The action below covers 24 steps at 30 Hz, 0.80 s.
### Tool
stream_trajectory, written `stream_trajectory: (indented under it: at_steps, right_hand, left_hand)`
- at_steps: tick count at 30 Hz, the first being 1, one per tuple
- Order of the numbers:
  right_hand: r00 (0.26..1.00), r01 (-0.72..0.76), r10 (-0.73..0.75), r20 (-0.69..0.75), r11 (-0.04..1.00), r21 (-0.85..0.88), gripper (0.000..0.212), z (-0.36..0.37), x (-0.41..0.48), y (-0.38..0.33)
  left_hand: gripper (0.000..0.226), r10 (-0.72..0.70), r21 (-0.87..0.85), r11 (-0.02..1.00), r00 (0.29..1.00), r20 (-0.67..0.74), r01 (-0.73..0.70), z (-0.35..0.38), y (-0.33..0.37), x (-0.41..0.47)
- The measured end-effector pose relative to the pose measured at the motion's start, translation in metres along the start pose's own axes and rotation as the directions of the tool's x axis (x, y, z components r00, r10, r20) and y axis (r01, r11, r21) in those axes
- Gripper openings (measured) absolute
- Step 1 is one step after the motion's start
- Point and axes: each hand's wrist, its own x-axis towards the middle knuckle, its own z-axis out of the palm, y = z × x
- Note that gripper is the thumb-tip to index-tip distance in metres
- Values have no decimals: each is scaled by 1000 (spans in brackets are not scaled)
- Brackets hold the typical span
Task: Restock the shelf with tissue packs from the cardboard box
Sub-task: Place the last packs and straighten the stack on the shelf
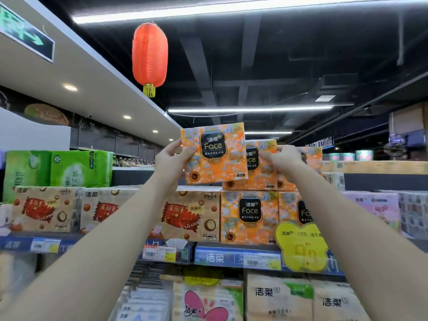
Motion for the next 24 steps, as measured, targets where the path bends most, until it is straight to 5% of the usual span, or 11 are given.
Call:
stream_trajectory:
  at_steps: [10, 15, 20, 24]
  right_hand:
    - [1000, -25, 26, 5, 983, -181, 52, 0, 9, 25]
    - [999, -26, 27, -30, 1000, 10, 69, -12, 3, 39]
    - [988, 134, -117, -97, 972, 196, 33, -37, -18, 25]
    - [975, 201, -219, 48, 947, 253, 40, -63, -37, 17]
  left_hand:
    - [59, -20, 3, 1000, 1000, 19, 20, 27, -12, 0]
    - [60, -23, 5, 1000, 999, 37, 23, 49, -12, -2]
    - [53, 2, -7, 1000, 997, 79, -1, 79, -16, -10]
    - [54, -27, -23, 999, 998, 55, 28, 113, -16, -18]
